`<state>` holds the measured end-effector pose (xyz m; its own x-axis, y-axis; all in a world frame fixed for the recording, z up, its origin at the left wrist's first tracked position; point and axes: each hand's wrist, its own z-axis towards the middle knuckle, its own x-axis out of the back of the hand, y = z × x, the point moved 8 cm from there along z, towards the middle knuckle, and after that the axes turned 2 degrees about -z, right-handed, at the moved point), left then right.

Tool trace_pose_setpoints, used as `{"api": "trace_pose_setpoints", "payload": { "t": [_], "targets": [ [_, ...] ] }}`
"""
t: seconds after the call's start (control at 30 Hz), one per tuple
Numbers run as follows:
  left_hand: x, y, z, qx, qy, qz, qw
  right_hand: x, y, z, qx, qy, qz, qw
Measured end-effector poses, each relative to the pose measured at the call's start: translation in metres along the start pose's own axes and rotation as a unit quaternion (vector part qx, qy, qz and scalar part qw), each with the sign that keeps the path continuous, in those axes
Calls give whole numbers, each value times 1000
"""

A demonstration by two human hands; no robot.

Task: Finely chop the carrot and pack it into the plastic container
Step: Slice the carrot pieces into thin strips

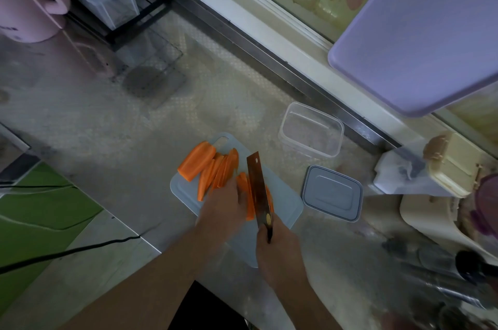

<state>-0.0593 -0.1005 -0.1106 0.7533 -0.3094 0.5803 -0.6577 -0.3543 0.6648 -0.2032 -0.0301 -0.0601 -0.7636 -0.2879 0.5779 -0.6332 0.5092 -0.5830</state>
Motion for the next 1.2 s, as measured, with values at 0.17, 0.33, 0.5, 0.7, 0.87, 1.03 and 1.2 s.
{"api": "trace_pose_setpoints", "payload": {
  "t": [0.17, 0.33, 0.5, 0.7, 0.87, 1.03, 1.2],
  "targets": [
    [-2, -5, 4, 19, 1, 33, 999, -5, -1, 6, 2, 0, -29, 1000],
    [-2, -6, 4, 25, 6, 28, 999, -11, 1, 10, 0, -1, -51, 999],
    [0, -5, 4, 25, 8, 28, 999, -11, 5, 8, -5, -4, -61, 998],
    [-2, -8, 6, 23, 0, 16, 1000, -10, 1, 7, 3, -14, -95, 995],
    [1, -4, 7, 12, 1, 9, 1000, -16, -6, 19, 8, 1, -101, 995],
    [0, -5, 6, 19, -17, 7, 1000, -15, -5, 23, 9, 30, -62, 998],
    [1, -6, 6, 21, -18, 0, 1000, -5, 0, 15, 5, 20, -34, 999]
  ]
}}
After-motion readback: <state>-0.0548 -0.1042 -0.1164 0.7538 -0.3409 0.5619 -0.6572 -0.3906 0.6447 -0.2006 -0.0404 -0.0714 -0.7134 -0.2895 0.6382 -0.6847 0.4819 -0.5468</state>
